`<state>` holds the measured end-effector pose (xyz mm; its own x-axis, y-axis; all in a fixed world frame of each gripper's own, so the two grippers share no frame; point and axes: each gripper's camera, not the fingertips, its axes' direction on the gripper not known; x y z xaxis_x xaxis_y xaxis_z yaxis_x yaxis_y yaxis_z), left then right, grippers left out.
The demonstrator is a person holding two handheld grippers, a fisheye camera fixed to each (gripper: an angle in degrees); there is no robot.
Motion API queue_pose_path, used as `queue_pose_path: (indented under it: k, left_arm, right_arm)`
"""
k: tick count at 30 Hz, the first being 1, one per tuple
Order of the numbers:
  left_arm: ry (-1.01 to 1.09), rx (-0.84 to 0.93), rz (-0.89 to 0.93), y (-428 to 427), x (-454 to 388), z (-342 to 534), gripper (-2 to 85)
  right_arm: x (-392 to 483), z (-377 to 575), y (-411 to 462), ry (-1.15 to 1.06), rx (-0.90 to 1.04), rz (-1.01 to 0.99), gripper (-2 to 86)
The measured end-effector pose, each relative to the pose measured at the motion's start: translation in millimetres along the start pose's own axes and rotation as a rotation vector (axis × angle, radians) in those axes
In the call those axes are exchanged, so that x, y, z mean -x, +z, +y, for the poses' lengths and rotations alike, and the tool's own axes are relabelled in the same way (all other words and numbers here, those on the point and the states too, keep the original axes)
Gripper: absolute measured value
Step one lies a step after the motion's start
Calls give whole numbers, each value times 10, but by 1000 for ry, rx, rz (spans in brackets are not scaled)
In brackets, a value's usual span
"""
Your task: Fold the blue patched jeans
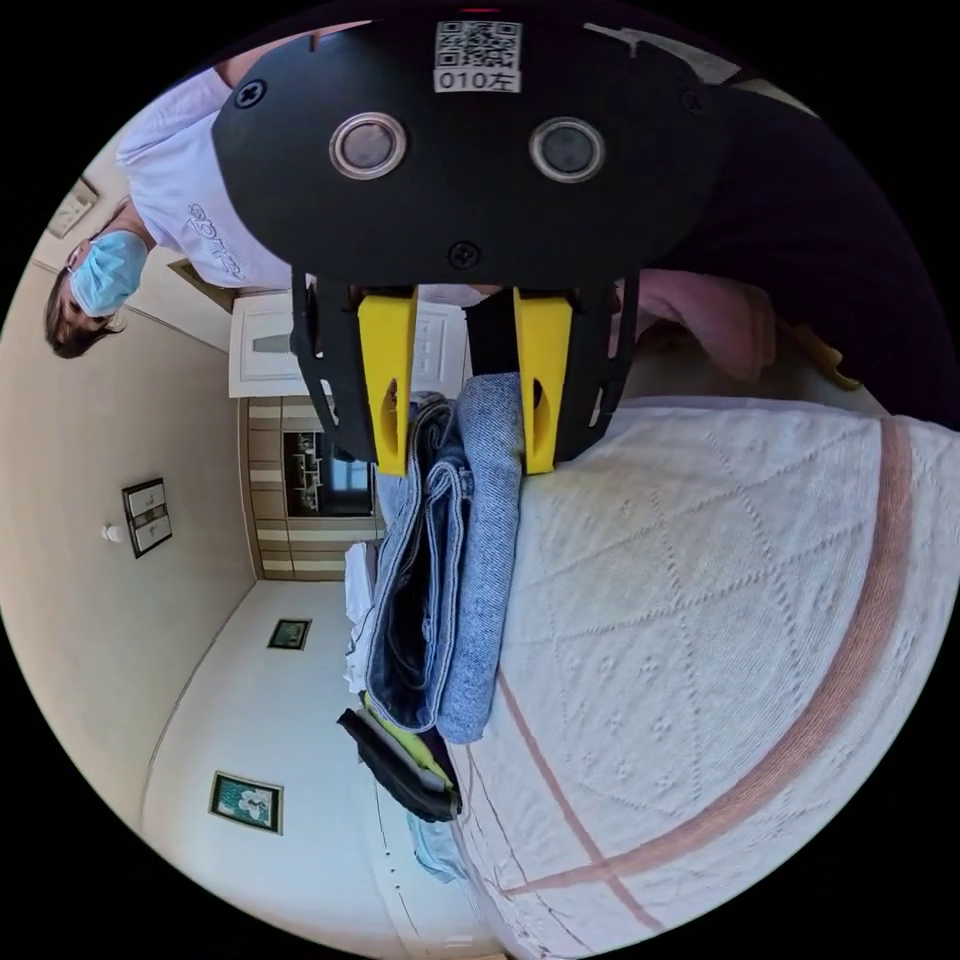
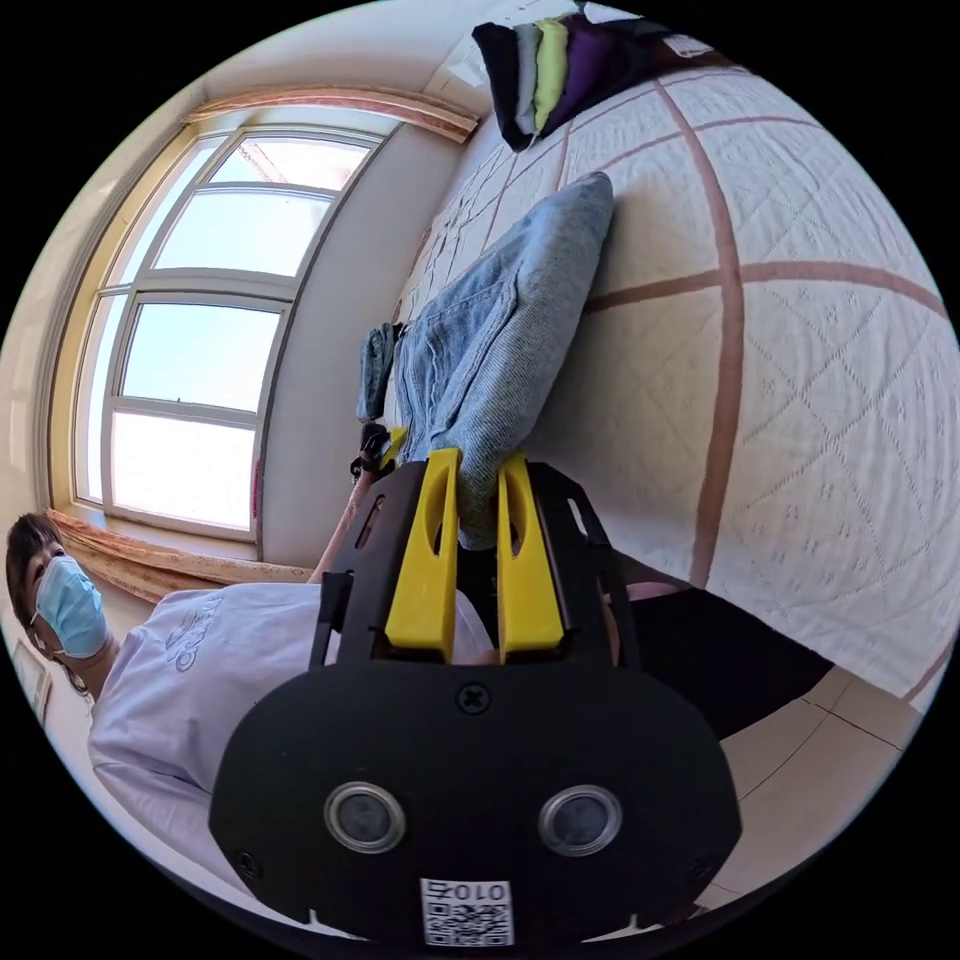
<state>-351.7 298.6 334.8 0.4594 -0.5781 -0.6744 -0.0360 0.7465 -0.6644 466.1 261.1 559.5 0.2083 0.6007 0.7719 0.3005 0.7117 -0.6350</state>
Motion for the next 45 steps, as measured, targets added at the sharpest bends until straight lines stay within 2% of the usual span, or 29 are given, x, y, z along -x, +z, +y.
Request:
queue_pose_path:
  k: [8,10,12,17,24,28,39,45]
  left_arm:
    - [60,31,-89,-45,170,117,152]
    - [107,10,-114,-100,152,165,149]
    - [121,-13,-103,-171,188,226,144]
    - [118,-151,108,-551,368,454,131]
    - [263,-240,78,-1264,63,707,127]
    - [278,-350,115,-1952,119,812,126]
    - [290,-478,29,-3182,518,1652,127]
    - [244,-722,-20,-4341,983,2255,126]
  right_arm:
    - [-291,-49,328,9,-29,-62,60]
    - [-193,-59,384,-34,-52,-23,54]
    - [59,-130,468,-100,-34,79,47]
    - [755,-450,514,-257,14,165,46]
    - [2006,-1311,919,-536,128,279,54]
    - [2317,-1665,1230,-591,154,237,55]
    - [3005,-2296,2554,-732,332,160,59]
    - [3789,-3260,4006,-876,512,84,59]
